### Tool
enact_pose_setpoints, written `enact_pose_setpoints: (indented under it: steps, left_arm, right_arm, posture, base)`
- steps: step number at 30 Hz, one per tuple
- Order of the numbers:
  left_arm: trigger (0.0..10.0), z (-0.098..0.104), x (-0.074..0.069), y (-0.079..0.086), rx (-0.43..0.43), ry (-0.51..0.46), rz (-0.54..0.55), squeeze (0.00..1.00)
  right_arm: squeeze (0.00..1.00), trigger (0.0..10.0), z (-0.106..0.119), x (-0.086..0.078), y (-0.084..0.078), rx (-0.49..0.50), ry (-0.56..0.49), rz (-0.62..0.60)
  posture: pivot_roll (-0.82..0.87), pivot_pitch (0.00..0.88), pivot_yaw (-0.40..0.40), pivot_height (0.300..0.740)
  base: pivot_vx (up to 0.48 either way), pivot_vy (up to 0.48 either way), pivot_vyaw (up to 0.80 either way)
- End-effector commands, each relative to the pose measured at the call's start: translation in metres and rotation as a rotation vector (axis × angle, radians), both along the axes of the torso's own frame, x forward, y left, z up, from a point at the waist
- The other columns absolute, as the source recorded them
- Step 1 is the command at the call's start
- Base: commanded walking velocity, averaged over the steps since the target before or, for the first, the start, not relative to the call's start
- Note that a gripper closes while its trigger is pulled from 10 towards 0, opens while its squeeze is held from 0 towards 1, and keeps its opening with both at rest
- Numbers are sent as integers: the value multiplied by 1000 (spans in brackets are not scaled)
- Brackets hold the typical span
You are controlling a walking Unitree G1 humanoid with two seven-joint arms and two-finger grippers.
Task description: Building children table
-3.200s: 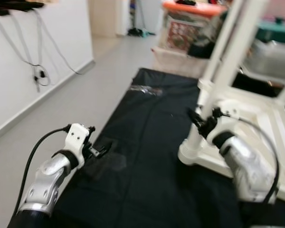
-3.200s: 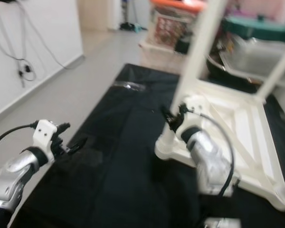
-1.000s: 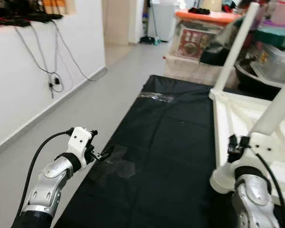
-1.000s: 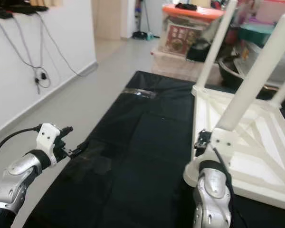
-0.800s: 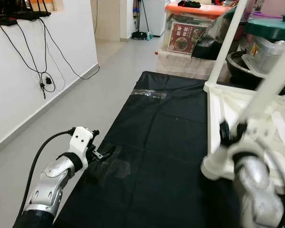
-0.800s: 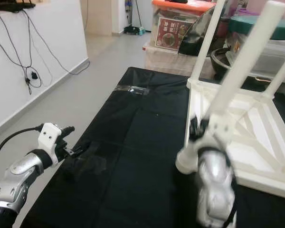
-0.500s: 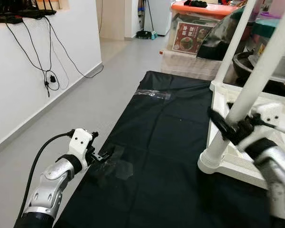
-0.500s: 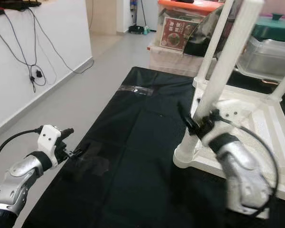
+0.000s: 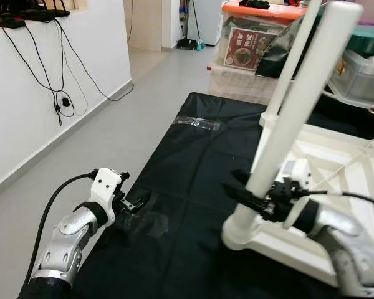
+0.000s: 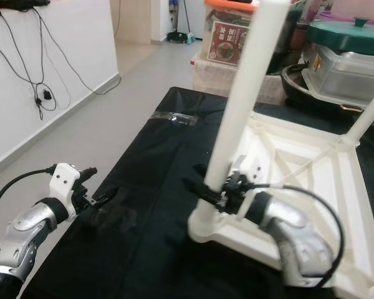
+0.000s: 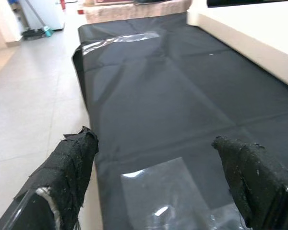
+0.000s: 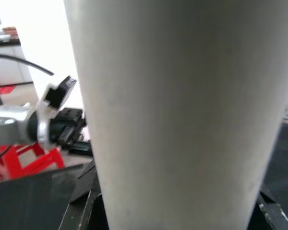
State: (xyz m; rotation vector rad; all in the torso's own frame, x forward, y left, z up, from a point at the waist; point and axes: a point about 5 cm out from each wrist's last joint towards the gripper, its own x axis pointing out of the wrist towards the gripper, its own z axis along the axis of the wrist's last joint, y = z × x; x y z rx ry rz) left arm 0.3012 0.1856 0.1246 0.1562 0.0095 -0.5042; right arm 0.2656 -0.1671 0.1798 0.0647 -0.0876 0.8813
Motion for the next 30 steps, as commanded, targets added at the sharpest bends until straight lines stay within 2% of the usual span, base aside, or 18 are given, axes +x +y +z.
enact_pose_setpoints:
  steps: [1, 2, 4, 6, 8, 9, 10, 11, 13, 15, 16, 19, 20, 22, 26, 27, 28, 30]
  left_arm:
    - [10000, -1, -2, 2, 12, 3, -1, 0]
    - [10000, -1, -2, 1, 12, 3, -3, 0]
    - [10000, -1, -1, 0, 13, 5, -9, 0]
    - [10000, -1, -1, -1, 13, 6, -13, 0]
    - [10000, -1, -1, -1, 13, 6, -13, 0]
    - [10000, -1, -1, -1, 14, 6, -14, 0]
    - [10000, -1, -1, -1, 14, 6, -14, 0]
    - [10000, -1, -1, -1, 15, 6, -14, 0]
    - [10000, -1, -1, 0, 17, 11, -19, 0]
    - [10000, -2, -1, 0, 18, 13, -22, 0]
    - [10000, -2, 0, -3, 18, 16, -30, 0]
    - [10000, -2, 0, -4, 17, 16, -35, 0]
    - [10000, -2, 1, -4, 15, 15, -33, 0]
    - [10000, -2, 1, -4, 15, 14, -33, 0]
    - [10000, -1, 0, -1, 16, 13, -24, 0]
    - [10000, -2, 0, 0, 16, 13, -22, 0]
    - [10000, -2, 0, 0, 16, 13, -22, 0]
    - [10000, -2, 0, 0, 16, 13, -20, 0]
  right_arm:
    - [0, 0, -9, 5, -5, 6, 51, -112]
    - [0, 0, -20, 12, -14, -10, 105, -317]
    - [0, 0, -50, 15, -54, -55, 272, -922]
    - [0, 0, -66, 3, -76, -77, 369, -1213]
    - [0, 0, -70, -2, -82, -80, 392, -1278]
    - [0, 0, -78, -19, -90, -81, 428, -1407]
    - [0, 0, -78, -19, -90, -81, 428, -1407]
    - [0, 0, -83, -31, -96, -85, 453, -1496]
    - [0, 0, -75, -49, -84, -98, 409, -1535]
    - [0, 0, -70, -51, -77, -97, 386, -1515]
    - [0, 10000, -53, -41, -59, -81, 322, -1401]
    - [0, 10000, -45, -35, -50, -72, 293, -1372]
    - [1000, 10000, -30, -24, -44, -5, 203, -1300]
    - [1000, 10000, -25, -20, -42, 18, 169, -1266]
    - [1000, 10000, -3, 0, -45, 118, 93, -1080]
    - [0, 10000, 4, 5, -44, 145, 76, -972]
    - [0, 10000, 4, 5, -44, 145, 76, -972]
    - [0, 10000, 17, 9, -46, 162, 44, -760]
  posture:
    - [88, 0, -86, 740]
    - [81, 0, -82, 740]
    - [75, 0, -76, 740]
    - [72, 0, -75, 740]
    - [72, 0, -75, 740]
    - [72, 0, -70, 740]
    - [72, 0, -70, 740]
    - [70, 0, -67, 740]
    - [56, 0, -55, 740]
    - [56, 0, -55, 740]
    - [51, 0, -49, 740]
    - [51, 0, -49, 740]
    - [58, 0, -54, 740]
    - [58, 0, -54, 740]
    - [68, 0, -59, 740]
    - [70, 0, -63, 740]
    - [70, 0, -63, 740]
    - [79, 0, -67, 740]
  base:
    - [0, 0, 0]
    - [0, 0, 0]
    - [0, 0, 0]
    - [0, 0, 0]
    - [0, 0, 0]
    - [0, 0, 0]
    - [0, 0, 0]
    - [0, 0, 0]
    - [0, 0, 0]
    - [0, 0, 0]
    - [0, 0, 0]
    - [0, 0, 0]
    - [0, 0, 0]
    - [0, 0, 0]
    - [0, 0, 0]
    - [0, 0, 0]
    - [0, 0, 0]
    - [0, 0, 0]
